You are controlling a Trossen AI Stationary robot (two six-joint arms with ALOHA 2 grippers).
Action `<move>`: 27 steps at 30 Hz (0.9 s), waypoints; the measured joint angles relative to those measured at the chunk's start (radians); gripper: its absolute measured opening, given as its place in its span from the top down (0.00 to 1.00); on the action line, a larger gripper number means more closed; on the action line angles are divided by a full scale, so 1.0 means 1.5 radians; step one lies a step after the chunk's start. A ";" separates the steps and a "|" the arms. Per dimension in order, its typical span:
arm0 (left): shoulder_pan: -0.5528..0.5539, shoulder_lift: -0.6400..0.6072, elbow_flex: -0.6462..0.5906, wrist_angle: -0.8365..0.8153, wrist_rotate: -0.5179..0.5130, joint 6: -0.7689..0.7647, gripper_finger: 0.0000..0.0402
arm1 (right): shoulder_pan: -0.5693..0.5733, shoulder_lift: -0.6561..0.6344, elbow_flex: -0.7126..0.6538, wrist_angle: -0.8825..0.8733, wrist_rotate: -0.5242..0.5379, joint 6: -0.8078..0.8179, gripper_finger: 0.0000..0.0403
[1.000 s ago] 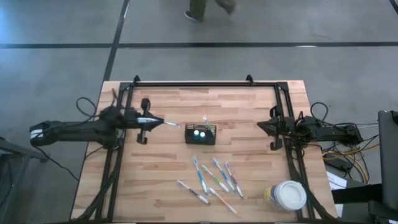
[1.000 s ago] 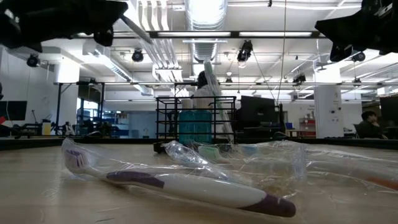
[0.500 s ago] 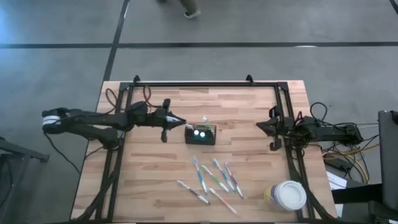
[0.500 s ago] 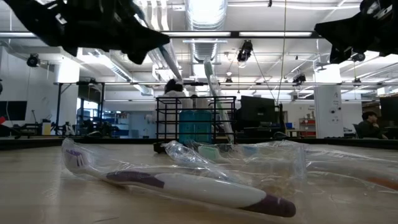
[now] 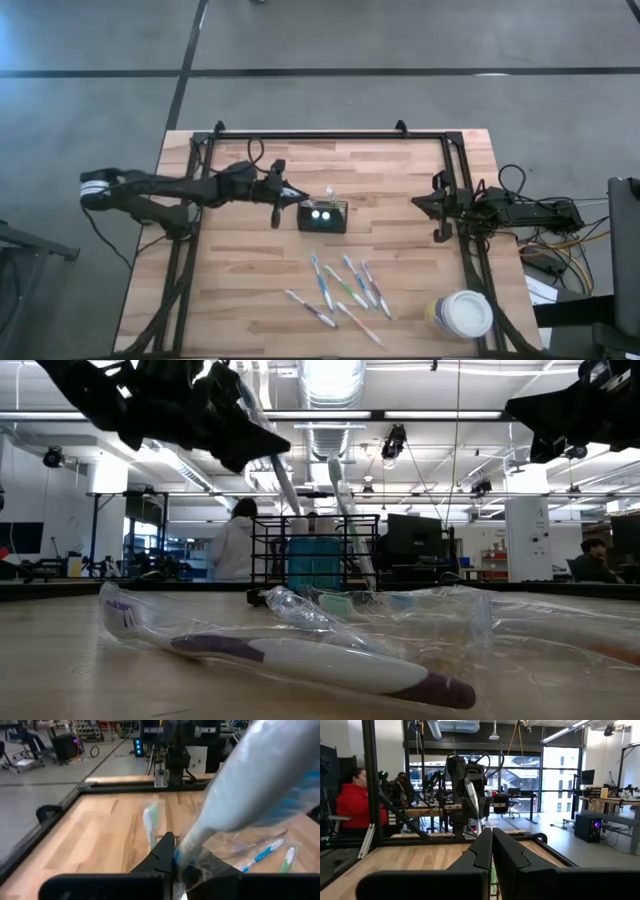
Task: Pick & Place toothbrushing station
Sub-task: Put the left blue toothbrush into the black wire organizer
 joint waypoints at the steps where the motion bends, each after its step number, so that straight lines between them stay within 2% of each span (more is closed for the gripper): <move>1: 0.001 -0.007 0.008 -0.016 0.000 0.004 0.96 | 0.000 0.000 0.000 0.000 0.000 0.000 0.98; 8: 0.002 -0.036 0.053 -0.157 -0.004 0.022 0.96 | 0.000 0.000 -0.001 0.000 -0.001 -0.001 0.98; 16: 0.002 0.004 0.046 -0.164 -0.033 0.023 0.96 | 0.000 -0.001 -0.003 0.000 -0.001 -0.001 0.98; 27: 0.002 0.096 0.045 -0.130 -0.036 0.031 0.96 | 0.000 -0.001 -0.004 0.000 -0.001 0.000 0.98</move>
